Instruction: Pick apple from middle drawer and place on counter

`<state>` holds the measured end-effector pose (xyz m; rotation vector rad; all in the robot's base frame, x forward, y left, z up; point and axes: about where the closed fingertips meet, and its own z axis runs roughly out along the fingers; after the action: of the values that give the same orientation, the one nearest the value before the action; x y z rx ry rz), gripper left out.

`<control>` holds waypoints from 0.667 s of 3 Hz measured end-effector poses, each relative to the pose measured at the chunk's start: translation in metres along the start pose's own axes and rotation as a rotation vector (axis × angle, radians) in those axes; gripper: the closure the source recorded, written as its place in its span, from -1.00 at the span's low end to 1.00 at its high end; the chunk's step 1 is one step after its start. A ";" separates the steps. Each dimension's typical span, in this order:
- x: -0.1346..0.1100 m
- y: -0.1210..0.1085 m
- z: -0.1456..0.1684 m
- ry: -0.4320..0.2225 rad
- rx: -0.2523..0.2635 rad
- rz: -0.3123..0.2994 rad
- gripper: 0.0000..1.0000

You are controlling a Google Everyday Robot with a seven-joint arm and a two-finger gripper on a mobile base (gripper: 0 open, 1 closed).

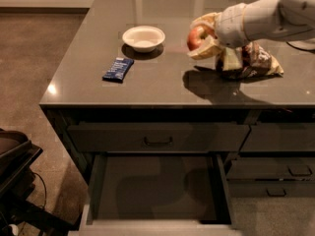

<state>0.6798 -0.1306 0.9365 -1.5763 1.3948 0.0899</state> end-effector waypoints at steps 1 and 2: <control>0.016 0.001 0.050 -0.059 -0.002 0.083 1.00; 0.020 0.004 0.056 -0.060 -0.009 0.094 0.63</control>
Offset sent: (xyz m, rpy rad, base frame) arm 0.0263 0.0197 -0.0283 0.0753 0.0385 -0.0048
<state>0.7129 -0.1062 0.8932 -1.5033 1.4225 0.1983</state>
